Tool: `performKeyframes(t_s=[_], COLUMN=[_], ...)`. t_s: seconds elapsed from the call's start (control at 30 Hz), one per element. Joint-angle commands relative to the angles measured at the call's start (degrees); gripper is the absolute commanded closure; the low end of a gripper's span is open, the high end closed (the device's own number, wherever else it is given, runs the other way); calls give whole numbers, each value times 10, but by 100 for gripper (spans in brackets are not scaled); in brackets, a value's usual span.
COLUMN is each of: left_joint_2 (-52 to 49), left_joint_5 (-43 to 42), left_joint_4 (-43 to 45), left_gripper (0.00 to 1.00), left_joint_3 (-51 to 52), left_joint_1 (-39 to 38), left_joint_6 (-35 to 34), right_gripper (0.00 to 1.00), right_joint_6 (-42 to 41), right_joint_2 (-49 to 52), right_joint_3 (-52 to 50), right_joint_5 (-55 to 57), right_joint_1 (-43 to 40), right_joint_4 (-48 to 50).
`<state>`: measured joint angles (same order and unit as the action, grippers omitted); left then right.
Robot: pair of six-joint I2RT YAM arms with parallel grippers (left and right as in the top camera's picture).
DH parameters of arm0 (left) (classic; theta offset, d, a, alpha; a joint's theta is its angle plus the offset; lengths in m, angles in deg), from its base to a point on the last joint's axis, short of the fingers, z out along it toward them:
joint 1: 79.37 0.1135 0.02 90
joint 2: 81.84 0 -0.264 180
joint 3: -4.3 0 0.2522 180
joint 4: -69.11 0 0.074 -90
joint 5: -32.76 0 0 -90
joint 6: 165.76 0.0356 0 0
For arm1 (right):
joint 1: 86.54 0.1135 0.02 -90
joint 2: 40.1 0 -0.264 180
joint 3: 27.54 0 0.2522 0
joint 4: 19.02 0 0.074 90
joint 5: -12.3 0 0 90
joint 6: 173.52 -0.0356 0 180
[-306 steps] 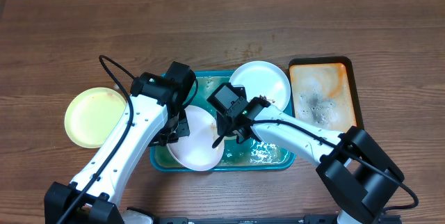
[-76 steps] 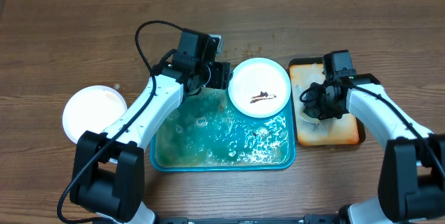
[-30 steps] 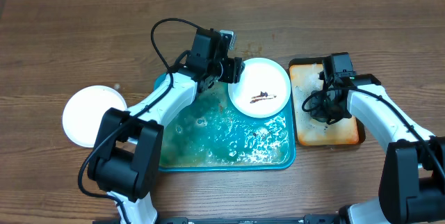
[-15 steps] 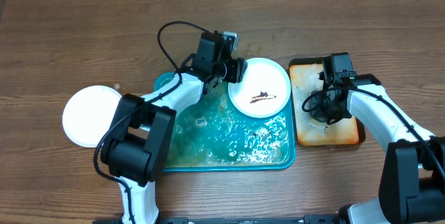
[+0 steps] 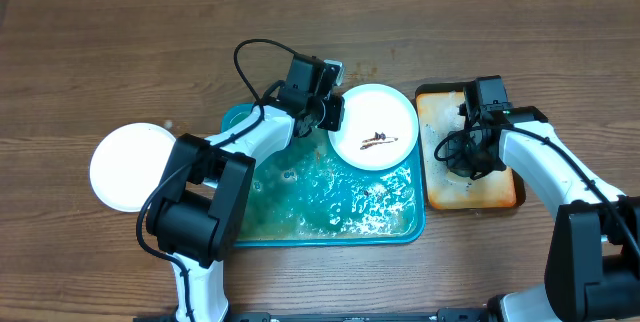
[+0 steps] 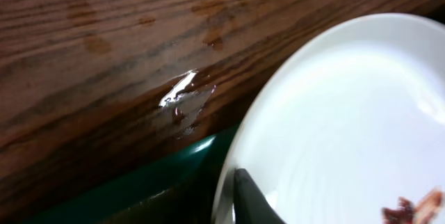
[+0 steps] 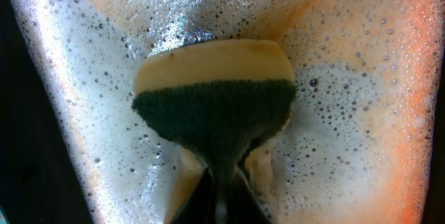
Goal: Clean dirty plates on tray and stack at the side
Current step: 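Drag the white plate toward the tray center with the left gripper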
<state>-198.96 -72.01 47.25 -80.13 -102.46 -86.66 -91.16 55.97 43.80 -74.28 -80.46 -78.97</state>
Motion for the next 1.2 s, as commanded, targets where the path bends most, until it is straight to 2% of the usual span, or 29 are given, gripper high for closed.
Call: performKeyframes(t_s=[0.0, 0.03, 0.17, 0.27, 0.47, 0.77, 0.97, 1.17], left_joint_2=[1, 6, 41, 79, 165, 182, 182, 181], left_joint_5=[2, 2, 7, 42, 119, 123, 125, 151], left_joint_4=[-29, -40, -88, -148, -317, -529, -542, -508], left_gripper=[93, 96, 96, 96, 96, 96, 96, 96], left_joint_3=[1, 1, 0, 0, 0, 2, 2, 4], left_joint_1=[7, 8, 15, 20, 21, 21, 21, 18], left_joint_6=[6, 6, 5, -16, -90, -151, -155, -181], right_gripper=[96, 96, 96, 96, 96, 96, 96, 96], right_joint_6=[2, 2, 2, 2, 2, 4, 2, 2], right_joint_2=[3, 3, 3, 3, 3, 10, 49, 36], right_joint_3=[-3, -3, -3, -3, -3, -5, -34, 6], right_joint_5=[4, 4, 3, 3, 3, -50, -63, -83], right_joint_1=[1, 1, 1, 1, 1, 1, 1, 1], right_joint_4=[-2, -3, -5, -5, -8, 5, 41, 10])
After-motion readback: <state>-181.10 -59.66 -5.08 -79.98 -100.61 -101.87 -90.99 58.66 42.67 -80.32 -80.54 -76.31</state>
